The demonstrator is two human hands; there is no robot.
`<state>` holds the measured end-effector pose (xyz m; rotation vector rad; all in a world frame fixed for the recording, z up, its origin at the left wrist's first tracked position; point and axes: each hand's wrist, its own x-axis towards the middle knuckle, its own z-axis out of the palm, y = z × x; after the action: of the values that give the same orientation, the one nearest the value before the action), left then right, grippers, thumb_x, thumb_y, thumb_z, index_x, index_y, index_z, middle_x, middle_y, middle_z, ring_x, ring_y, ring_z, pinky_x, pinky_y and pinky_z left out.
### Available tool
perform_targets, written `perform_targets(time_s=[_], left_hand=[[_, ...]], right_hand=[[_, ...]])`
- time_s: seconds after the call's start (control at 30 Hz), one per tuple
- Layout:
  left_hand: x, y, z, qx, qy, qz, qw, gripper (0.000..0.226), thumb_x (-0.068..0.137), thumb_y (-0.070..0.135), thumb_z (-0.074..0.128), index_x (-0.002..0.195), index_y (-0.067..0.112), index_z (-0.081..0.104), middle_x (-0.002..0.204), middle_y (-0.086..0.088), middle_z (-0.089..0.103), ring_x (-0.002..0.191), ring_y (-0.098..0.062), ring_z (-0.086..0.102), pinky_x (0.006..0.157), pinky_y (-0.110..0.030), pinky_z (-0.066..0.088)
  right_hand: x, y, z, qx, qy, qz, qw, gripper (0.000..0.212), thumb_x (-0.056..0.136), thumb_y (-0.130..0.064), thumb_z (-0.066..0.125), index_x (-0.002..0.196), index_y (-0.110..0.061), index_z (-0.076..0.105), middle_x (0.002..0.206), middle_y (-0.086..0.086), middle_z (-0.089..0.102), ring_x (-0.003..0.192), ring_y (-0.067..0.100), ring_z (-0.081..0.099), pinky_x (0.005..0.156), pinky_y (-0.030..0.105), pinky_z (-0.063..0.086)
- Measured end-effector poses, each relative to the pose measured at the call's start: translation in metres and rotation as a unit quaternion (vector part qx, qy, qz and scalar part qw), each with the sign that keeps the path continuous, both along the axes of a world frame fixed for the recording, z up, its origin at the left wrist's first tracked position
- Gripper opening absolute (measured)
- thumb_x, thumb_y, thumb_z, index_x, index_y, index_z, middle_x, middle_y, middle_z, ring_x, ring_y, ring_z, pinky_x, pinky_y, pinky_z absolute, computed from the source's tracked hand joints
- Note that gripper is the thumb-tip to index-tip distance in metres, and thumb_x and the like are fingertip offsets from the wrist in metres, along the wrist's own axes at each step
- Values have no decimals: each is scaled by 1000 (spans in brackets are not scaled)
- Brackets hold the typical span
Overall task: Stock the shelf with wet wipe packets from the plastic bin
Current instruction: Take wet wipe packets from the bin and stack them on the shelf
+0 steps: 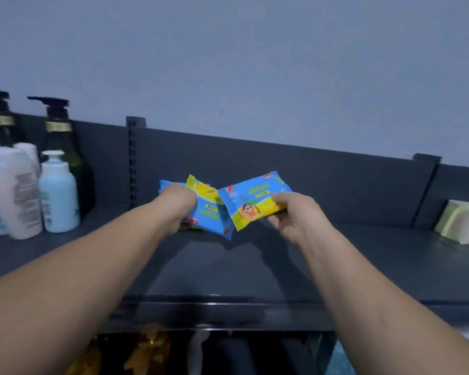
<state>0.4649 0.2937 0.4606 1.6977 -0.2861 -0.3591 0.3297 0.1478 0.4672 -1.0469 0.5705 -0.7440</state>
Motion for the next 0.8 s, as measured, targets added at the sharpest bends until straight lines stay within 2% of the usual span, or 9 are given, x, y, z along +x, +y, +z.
perform_targets(time_s=[0.07, 0.13, 0.27, 0.4, 0.43, 0.53, 0.57, 0.7, 0.8], left_hand=[[14, 13, -4, -8, 31, 10, 999, 17, 91, -4, 42, 80, 9, 47, 74, -14, 59, 57, -27, 57, 50, -32, 49], [26, 23, -7, -29, 68, 4, 997, 15, 91, -3, 43, 84, 9, 49, 83, -13, 63, 63, -27, 61, 56, -36, 50], [45, 33, -12, -77, 119, -8, 990, 16, 91, -2, 40, 93, 10, 51, 90, -11, 65, 74, -29, 65, 64, -41, 53], [63, 38, -19, -95, 117, -39, 988, 14, 85, 2, 47, 91, 11, 56, 89, -9, 69, 73, -26, 67, 64, -35, 53], [67, 38, -21, -87, 108, -53, 989, 12, 84, 1, 51, 89, 11, 56, 91, -10, 69, 76, -27, 67, 65, -34, 53], [79, 36, -31, -67, 94, -74, 991, 21, 83, -8, 54, 83, 13, 51, 95, -13, 68, 85, -30, 67, 68, -35, 53], [83, 36, -34, -61, 94, -75, 991, 23, 82, -10, 53, 83, 13, 51, 95, -13, 68, 85, -29, 67, 68, -35, 53], [100, 35, -47, -16, 48, -60, 997, 23, 78, -9, 56, 90, 11, 54, 105, -19, 68, 89, -33, 63, 70, -34, 46], [106, 32, -49, 24, 24, -60, 998, 18, 83, -5, 54, 90, 11, 54, 95, -14, 66, 79, -26, 59, 69, -29, 44]], right_hand=[[30, 13, -10, 24, -15, 35, 999, 37, 86, 14, 53, 119, -2, 49, 113, 22, 65, 79, 29, 69, 61, 41, 60], [54, 24, -21, 38, -16, 55, 998, 48, 85, 15, 54, 129, -2, 45, 113, 23, 66, 84, 31, 70, 56, 40, 59], [82, 39, -41, 2, 43, 57, 997, 38, 82, 11, 63, 117, 2, 52, 105, 20, 69, 81, 28, 71, 59, 33, 58], [92, 41, -58, -111, 179, 52, 976, 39, 70, -8, 81, 102, 0, 60, 97, 10, 73, 83, 22, 68, 78, 33, 55], [93, 41, -59, -128, 203, 64, 969, 38, 69, -12, 83, 99, -2, 61, 94, 6, 74, 81, 20, 68, 77, 32, 54], [94, 39, -63, -169, 239, 78, 953, 30, 74, -15, 81, 89, -9, 55, 84, 1, 68, 63, 10, 57, 51, 19, 40], [94, 38, -64, -182, 244, 79, 949, 32, 75, -13, 81, 86, -11, 51, 81, 1, 65, 61, 9, 54, 49, 19, 38], [105, 38, -69, -235, 266, 84, 931, 41, 70, -7, 82, 82, -17, 44, 92, 5, 66, 70, 15, 59, 57, 25, 44], [113, 38, -74, -306, 315, 87, 894, 44, 60, -25, 86, 85, -17, 51, 94, 2, 69, 75, 16, 63, 64, 32, 53]])
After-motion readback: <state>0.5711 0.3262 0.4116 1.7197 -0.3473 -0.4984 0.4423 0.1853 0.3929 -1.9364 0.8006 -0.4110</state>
